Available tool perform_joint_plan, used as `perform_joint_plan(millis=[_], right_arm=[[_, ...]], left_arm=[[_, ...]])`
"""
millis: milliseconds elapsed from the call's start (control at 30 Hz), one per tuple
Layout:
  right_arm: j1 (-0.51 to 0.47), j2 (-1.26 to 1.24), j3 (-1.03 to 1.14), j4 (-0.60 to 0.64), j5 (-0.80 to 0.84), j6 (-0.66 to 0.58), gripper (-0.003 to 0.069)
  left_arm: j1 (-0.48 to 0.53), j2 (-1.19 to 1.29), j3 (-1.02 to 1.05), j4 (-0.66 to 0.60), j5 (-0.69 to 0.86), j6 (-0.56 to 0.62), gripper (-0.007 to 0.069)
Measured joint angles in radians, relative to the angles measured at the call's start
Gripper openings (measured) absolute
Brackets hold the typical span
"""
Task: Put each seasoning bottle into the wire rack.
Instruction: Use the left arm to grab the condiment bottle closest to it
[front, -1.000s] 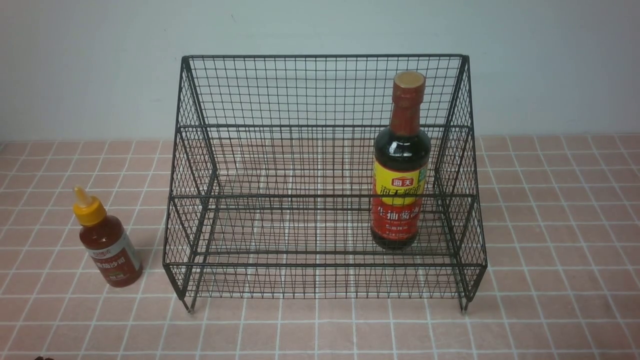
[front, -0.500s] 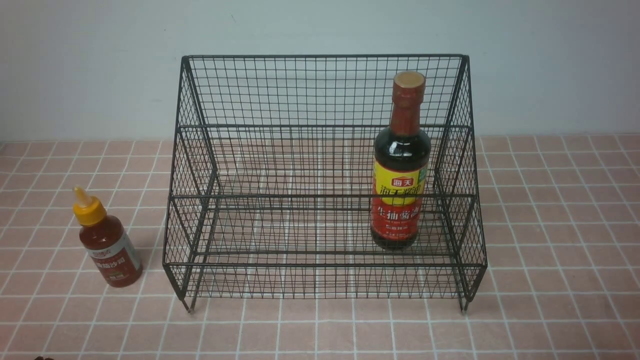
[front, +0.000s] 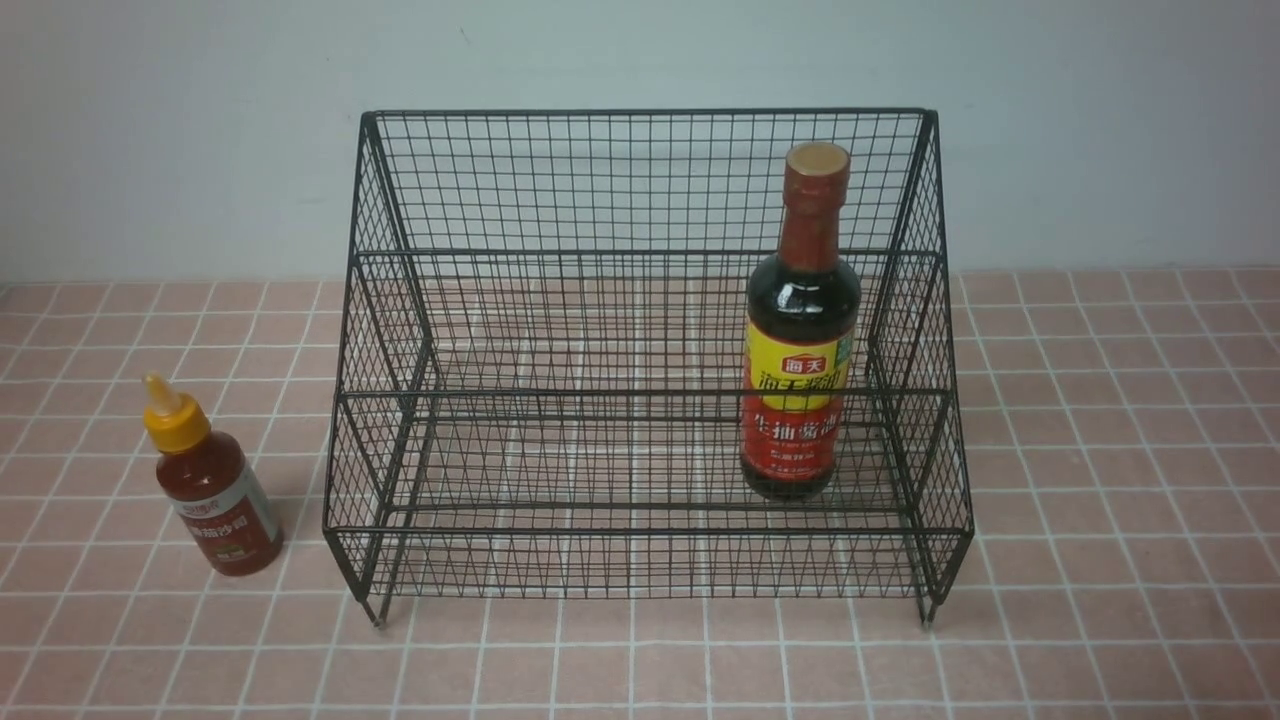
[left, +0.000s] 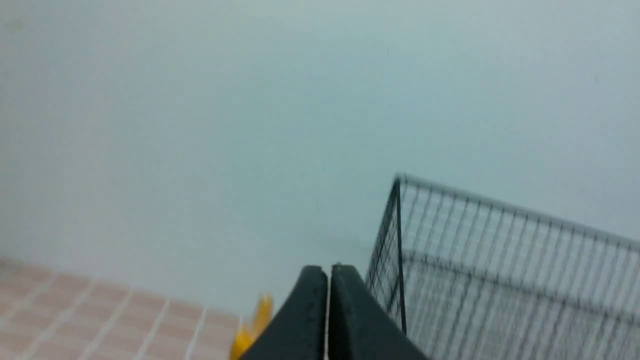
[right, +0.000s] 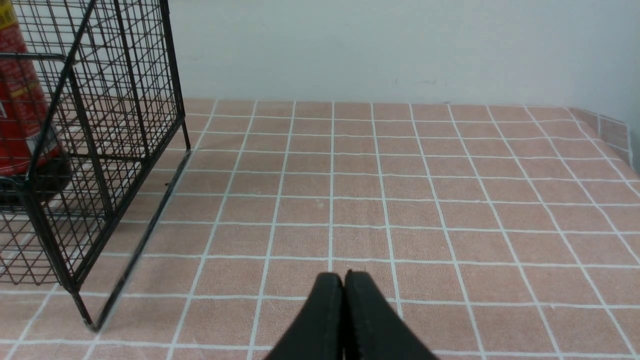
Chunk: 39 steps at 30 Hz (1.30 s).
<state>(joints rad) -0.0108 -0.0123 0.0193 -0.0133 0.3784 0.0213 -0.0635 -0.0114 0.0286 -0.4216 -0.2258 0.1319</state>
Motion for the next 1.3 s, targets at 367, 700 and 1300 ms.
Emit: perform_joint_plan(millis=[367, 700, 1300], right_arm=[[0.0, 0.0, 0.0, 0.0, 0.0, 0.0, -0.001], [0.0, 0.0, 0.0, 0.0, 0.0, 0.0, -0.001], [0.0, 0.0, 0.0, 0.0, 0.0, 0.0, -0.001]], left_arm=[[0.0, 0.208, -0.084, 0.12, -0.257, -0.011, -0.0006], [0.0, 0.793, -0.315, 0.217, -0.289, -0.017, 0.0164], [0.0, 1.354, -0.369, 0.146, -0.68, -0.028, 0.0501]])
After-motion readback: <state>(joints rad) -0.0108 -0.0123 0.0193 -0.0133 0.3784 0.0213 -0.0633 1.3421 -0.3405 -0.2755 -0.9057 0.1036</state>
